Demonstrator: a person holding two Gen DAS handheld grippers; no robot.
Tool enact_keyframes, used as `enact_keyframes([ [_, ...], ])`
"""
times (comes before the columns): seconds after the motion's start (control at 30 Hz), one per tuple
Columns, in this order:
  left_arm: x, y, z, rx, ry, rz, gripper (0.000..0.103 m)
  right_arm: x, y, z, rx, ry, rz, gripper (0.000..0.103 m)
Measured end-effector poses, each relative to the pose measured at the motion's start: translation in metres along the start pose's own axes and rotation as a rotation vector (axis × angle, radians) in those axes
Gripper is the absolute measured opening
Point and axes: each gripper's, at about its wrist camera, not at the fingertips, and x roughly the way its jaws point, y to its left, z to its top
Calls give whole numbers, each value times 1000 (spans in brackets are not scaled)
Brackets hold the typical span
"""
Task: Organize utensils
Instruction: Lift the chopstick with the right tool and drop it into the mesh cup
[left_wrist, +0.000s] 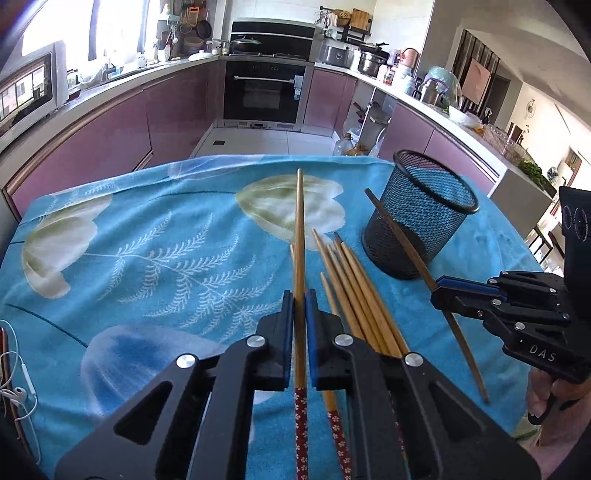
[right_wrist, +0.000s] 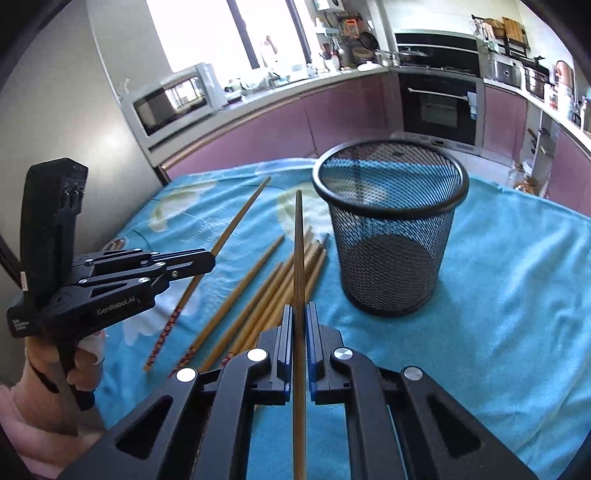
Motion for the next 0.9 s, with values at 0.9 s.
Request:
enact_keyframes([
  [0.9,-120,-65,108,-4,-401,-218,7,-112,-16,92,-56,-384,25,6],
])
